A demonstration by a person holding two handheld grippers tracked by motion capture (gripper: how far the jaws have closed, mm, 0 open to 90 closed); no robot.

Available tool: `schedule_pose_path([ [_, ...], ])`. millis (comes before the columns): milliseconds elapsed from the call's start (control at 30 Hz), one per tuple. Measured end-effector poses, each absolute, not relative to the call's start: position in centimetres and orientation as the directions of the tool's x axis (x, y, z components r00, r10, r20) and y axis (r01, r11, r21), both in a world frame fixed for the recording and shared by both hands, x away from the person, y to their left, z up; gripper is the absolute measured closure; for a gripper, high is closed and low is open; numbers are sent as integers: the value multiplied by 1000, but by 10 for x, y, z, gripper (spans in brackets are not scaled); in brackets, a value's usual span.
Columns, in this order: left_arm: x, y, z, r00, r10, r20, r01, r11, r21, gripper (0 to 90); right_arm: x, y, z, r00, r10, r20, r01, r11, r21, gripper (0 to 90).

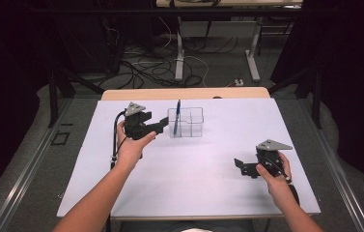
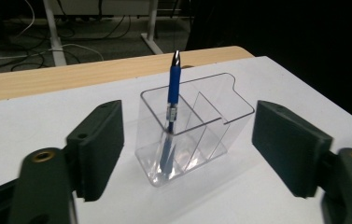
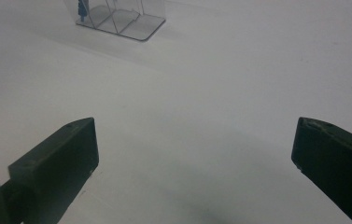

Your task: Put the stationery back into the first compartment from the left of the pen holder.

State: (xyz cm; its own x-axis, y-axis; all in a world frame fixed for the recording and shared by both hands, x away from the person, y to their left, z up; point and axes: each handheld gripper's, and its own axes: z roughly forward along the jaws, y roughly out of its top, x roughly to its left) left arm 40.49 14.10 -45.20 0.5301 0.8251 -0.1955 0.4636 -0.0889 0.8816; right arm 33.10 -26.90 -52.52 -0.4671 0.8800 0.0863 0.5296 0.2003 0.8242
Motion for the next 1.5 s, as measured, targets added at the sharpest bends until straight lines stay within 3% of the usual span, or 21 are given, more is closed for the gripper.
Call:
schedule_pose_path([
  [467, 377, 181, -464, 461, 867, -189, 455, -49, 889, 0, 331, -269, -525, -465, 881, 89, 531, 197, 824, 4],
  [933, 348, 214, -488, 428, 882, -195, 487, -43, 872, 1, 331, -271, -524, -452, 887, 91, 533, 187, 825, 4],
  [1100, 346, 227, -503, 393, 907, -153, 522, -83, 849, 1, 331, -272, -526, -450, 889, 85, 532, 190, 825, 4],
  [1500, 346, 251, -522, 316, 928, -196, 559, -16, 829, 5, 332, -272, -527, -439, 894, 86, 541, 187, 820, 4],
])
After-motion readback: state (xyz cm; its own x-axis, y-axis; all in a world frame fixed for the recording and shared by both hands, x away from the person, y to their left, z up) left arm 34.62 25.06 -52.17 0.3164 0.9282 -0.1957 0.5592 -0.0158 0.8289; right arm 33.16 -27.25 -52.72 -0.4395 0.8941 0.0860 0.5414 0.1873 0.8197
